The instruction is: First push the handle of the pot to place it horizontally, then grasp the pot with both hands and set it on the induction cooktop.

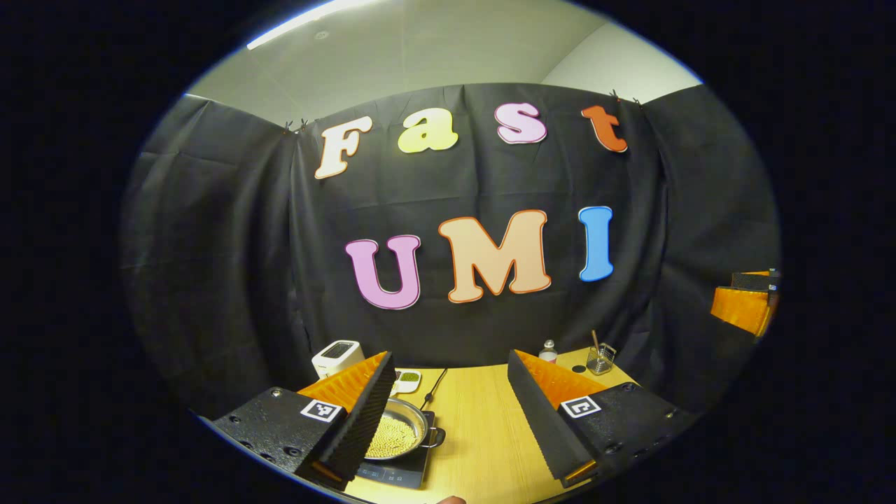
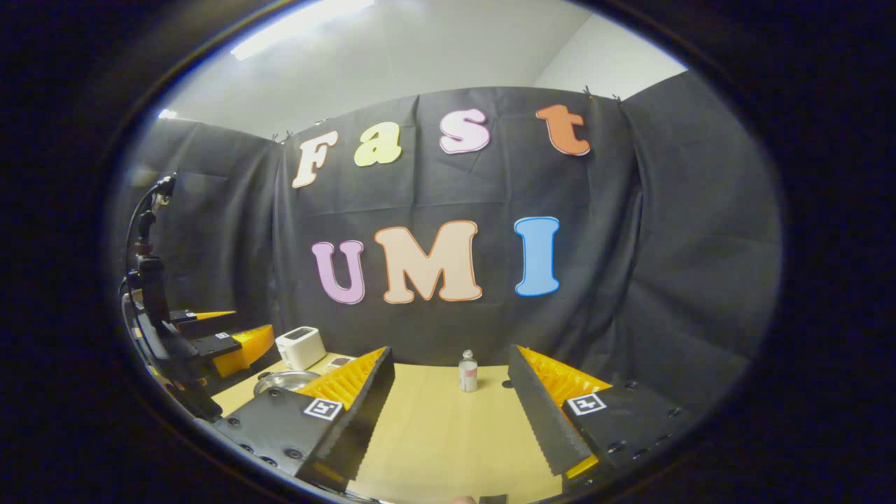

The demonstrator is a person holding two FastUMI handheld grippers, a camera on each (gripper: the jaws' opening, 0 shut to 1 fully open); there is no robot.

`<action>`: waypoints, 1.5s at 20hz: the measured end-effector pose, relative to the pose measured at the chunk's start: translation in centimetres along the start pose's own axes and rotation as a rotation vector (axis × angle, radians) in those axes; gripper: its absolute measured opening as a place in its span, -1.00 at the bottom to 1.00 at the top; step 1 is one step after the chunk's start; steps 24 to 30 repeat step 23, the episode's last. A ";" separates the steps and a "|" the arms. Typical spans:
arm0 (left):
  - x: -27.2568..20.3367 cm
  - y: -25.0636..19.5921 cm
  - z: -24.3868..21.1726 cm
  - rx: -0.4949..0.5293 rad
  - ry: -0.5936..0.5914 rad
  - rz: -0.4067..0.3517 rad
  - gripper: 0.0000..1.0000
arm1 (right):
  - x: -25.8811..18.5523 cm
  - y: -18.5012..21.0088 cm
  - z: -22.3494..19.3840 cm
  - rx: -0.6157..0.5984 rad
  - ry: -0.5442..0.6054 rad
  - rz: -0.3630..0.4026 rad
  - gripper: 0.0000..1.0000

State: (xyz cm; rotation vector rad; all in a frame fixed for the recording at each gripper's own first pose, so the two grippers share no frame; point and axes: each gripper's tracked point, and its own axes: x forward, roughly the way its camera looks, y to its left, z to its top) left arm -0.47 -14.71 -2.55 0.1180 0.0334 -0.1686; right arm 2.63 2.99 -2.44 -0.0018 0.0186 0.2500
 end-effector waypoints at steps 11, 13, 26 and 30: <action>-1.6 -0.1 -0.1 0.007 -0.057 -0.026 0.95 | -2.3 -0.7 -1.1 0.067 0.006 -0.016 0.86; -1.7 -0.7 -0.5 -0.002 -0.045 -0.054 0.94 | -2.6 -0.7 -1.0 0.063 0.005 -0.021 0.86; -2.4 -1.9 -2.6 0.007 -0.007 -0.083 0.95 | -3.6 -0.1 -2.2 0.086 0.017 -0.008 0.86; -2.4 -1.9 -2.6 0.007 -0.007 -0.083 0.95 | -3.6 -0.1 -2.2 0.086 0.017 -0.008 0.86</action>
